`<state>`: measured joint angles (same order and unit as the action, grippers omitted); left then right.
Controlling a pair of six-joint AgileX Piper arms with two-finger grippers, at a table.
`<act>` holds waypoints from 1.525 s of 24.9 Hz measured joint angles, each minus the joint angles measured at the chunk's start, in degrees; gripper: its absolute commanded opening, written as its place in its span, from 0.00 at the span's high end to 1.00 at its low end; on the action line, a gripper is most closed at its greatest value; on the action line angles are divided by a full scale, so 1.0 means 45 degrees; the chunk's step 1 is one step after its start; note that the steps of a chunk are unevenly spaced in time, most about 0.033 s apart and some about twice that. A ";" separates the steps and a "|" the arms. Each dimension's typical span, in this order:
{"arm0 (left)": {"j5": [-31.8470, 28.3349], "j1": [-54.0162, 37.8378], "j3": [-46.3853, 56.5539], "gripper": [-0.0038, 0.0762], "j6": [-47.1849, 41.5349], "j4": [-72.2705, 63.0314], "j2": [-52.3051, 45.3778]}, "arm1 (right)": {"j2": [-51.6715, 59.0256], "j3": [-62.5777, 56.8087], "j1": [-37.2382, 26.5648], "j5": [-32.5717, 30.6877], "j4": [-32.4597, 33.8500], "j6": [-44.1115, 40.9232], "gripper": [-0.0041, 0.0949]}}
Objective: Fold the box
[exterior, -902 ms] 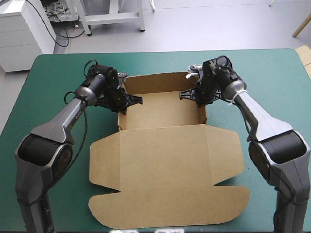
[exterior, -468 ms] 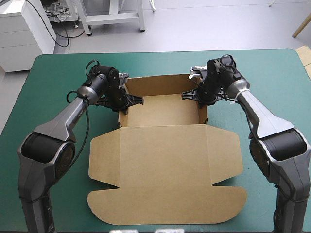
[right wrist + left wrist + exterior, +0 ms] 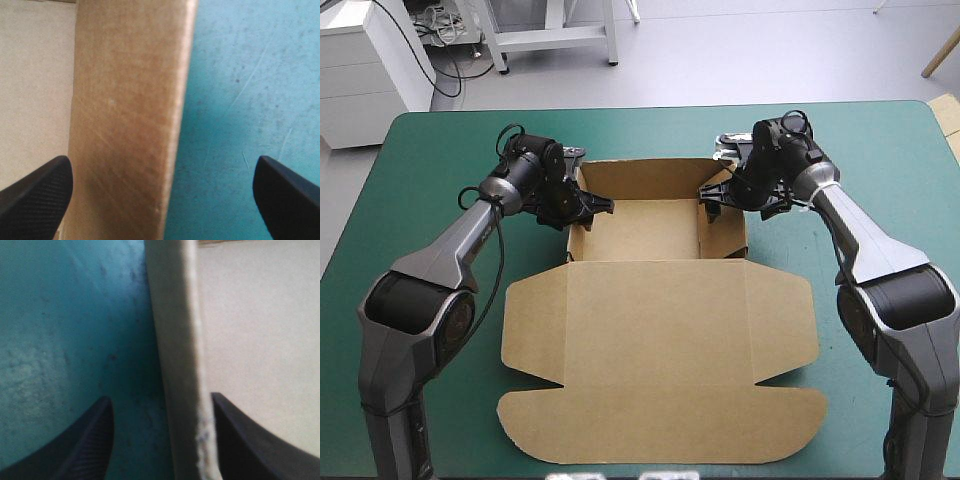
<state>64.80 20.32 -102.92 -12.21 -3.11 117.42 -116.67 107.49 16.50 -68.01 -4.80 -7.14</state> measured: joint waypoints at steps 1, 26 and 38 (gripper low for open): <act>0.0047 0.0000 -0.0073 0.40 0.0000 0.0042 0.0013 | 0.0000 0.0000 0.0000 0.0013 0.0000 0.0016 0.02; 0.1568 -0.0404 -0.4787 0.86 0.2120 -0.0492 -0.5030 | 0.4260 -0.0905 -0.0004 -0.0173 0.0338 -0.0049 0.02; 0.1583 -0.0404 0.0043 0.96 0.3944 0.0061 -1.2333 | 0.2066 -0.1460 -0.0004 0.0229 0.0082 -0.0095 0.02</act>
<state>71.92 18.50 -102.72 5.54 -2.84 61.92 -107.37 100.92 16.48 -66.98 -4.43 -7.57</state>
